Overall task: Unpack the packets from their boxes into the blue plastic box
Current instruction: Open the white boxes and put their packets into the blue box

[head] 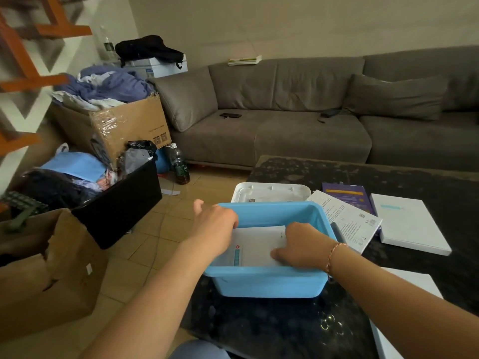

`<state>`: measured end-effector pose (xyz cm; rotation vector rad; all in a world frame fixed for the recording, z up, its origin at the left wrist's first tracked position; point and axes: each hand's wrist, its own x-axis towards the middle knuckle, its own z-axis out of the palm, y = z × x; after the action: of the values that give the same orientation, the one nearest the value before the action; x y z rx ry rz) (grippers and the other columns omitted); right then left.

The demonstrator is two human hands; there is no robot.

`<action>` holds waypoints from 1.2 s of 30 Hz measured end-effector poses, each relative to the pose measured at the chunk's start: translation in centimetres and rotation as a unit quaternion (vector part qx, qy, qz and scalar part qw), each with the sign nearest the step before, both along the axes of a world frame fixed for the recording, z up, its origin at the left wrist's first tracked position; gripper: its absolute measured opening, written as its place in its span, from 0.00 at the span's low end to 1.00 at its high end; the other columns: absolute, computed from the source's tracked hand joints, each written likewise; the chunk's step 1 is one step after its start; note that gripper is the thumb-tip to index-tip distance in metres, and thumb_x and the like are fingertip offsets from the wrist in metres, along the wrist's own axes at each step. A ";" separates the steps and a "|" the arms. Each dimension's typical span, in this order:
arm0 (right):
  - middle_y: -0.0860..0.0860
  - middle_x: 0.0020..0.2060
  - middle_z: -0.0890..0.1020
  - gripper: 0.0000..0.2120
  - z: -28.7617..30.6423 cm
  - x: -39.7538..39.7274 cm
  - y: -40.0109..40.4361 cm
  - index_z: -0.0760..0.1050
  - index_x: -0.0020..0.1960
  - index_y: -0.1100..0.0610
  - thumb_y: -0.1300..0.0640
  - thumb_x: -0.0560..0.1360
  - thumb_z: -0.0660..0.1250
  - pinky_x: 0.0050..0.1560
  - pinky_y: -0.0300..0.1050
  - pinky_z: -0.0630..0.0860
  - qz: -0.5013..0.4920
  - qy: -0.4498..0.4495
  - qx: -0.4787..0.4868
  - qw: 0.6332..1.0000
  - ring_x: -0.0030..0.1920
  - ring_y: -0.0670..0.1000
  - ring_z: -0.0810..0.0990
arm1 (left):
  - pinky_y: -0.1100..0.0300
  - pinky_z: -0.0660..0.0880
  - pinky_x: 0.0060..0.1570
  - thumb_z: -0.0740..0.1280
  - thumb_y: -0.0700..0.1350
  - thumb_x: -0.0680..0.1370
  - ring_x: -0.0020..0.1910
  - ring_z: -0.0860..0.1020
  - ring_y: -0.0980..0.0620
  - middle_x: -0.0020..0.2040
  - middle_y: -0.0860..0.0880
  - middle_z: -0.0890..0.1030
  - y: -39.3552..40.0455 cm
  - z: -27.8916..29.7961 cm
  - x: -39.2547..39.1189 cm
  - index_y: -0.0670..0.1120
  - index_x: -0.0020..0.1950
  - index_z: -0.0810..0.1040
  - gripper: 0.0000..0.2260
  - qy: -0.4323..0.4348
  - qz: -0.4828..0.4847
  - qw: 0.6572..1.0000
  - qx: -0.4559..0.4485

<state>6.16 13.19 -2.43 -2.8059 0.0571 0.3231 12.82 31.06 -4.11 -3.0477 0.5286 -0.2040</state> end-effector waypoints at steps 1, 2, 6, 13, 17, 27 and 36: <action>0.56 0.50 0.80 0.20 0.0 0.0 0.0 0.75 0.55 0.62 0.44 0.77 0.65 0.47 0.42 0.72 0.005 0.002 -0.003 1.000 0.50 0.53 0.78 | 0.44 0.49 0.70 0.61 0.32 0.77 0.53 0.74 0.51 0.45 0.53 0.81 0.0 0.1 -0.1 0.52 0.46 0.81 0.16 0.002 0.000 1.000 0.003; 0.55 0.47 0.79 0.20 0.0 0.0 -0.1 0.75 0.53 0.62 0.44 0.76 0.65 0.46 0.41 0.72 0.007 0.004 -0.001 1.000 0.47 0.52 0.77 | 0.44 0.50 0.70 0.61 0.32 0.76 0.53 0.75 0.51 0.45 0.53 0.81 0.0 0.2 -0.3 0.52 0.47 0.81 0.16 0.004 -0.002 1.000 0.002; 0.49 0.35 0.74 0.15 1.1 -0.8 -0.7 0.73 0.45 0.58 0.45 0.77 0.65 0.38 0.38 0.69 -0.013 -0.038 0.015 0.999 0.38 0.48 0.74 | 0.48 0.62 0.66 0.65 0.39 0.78 0.56 0.77 0.49 0.53 0.53 0.82 -0.5 1.0 -1.9 0.51 0.55 0.82 0.11 -0.100 -0.069 0.986 -0.117; 0.47 0.34 0.81 0.19 5.0 -6.8 -7.3 0.76 0.66 0.55 0.50 0.78 0.67 0.49 0.41 0.74 -0.141 -0.207 0.107 0.962 0.39 0.50 0.80 | 0.53 0.73 0.49 0.71 0.45 0.76 0.45 0.78 0.44 0.49 0.46 0.82 -7.2 -3.2 -13.1 0.45 0.54 0.82 0.08 -0.235 -0.467 0.787 -0.327; 0.44 0.30 0.81 0.17 4.5 -10.7 -11.2 0.77 0.64 0.53 0.51 0.78 0.67 0.39 0.38 0.74 -0.200 -0.222 0.118 0.947 0.31 0.44 0.80 | 0.55 0.72 0.54 0.62 0.54 0.82 0.52 0.76 0.49 0.58 0.52 0.78 -11.8 -9.7 -16.3 0.51 0.60 0.79 0.12 -0.144 -0.553 0.801 -0.180; 0.44 0.30 0.81 0.08 1.3 -19.7 -16.5 0.83 0.52 0.56 0.60 0.73 0.72 0.35 0.31 0.73 -0.218 -0.424 0.082 0.875 0.28 0.44 0.77 | 0.62 0.76 0.51 0.66 0.52 0.81 0.49 0.78 0.62 0.45 0.59 0.82 -15.9 -9.7 -17.8 0.52 0.47 0.82 0.07 -0.034 -0.391 0.824 -0.408; 0.55 0.42 0.82 0.05 -4.1 -21.6 -16.3 0.82 0.44 0.64 0.68 0.71 0.67 0.41 0.48 0.78 0.042 -0.528 -0.039 0.847 0.41 0.57 0.80 | 0.70 0.75 0.44 0.66 0.58 0.78 0.48 0.80 0.59 0.41 0.61 0.83 -19.5 -3.4 -16.5 0.58 0.46 0.81 0.07 0.107 -0.218 0.785 -0.570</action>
<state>-15.46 -3.07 -6.55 -2.6522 -0.3052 -1.2314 -3.63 11.53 -7.56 -4.0281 1.6741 -0.2565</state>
